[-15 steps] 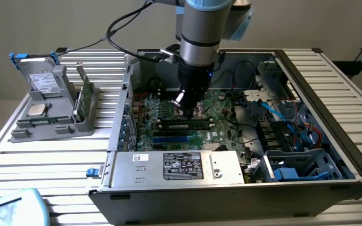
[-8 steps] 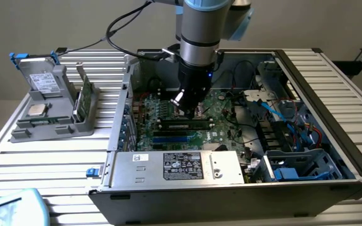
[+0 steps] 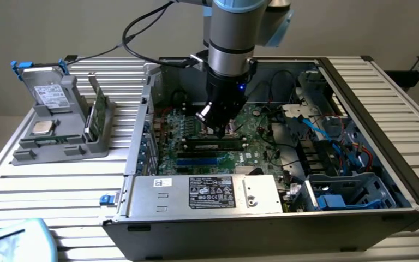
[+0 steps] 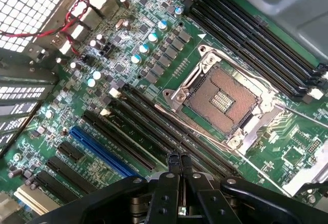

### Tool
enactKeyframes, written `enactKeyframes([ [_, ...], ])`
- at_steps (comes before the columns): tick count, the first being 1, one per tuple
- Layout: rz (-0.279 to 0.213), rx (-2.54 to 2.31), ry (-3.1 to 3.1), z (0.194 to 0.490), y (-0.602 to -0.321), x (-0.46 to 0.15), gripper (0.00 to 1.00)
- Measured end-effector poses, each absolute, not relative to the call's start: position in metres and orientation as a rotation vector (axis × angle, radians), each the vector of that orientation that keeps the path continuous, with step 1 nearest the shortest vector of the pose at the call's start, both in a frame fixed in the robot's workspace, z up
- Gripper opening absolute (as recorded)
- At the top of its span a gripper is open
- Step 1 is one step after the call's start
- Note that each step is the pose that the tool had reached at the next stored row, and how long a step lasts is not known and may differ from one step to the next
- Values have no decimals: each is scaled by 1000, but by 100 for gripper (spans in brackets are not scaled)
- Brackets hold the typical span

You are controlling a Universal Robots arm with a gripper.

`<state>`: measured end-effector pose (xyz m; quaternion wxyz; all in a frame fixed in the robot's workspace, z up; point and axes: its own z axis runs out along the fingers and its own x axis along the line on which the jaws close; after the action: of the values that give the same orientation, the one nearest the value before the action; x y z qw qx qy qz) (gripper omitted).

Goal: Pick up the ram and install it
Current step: 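Press down the ram until it locks into place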

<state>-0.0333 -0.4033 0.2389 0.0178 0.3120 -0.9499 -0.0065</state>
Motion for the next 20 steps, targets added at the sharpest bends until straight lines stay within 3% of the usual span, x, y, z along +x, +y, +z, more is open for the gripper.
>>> enactKeyframes([
  [20, -25, 678, -3032, 239, -404, -33, 11],
])
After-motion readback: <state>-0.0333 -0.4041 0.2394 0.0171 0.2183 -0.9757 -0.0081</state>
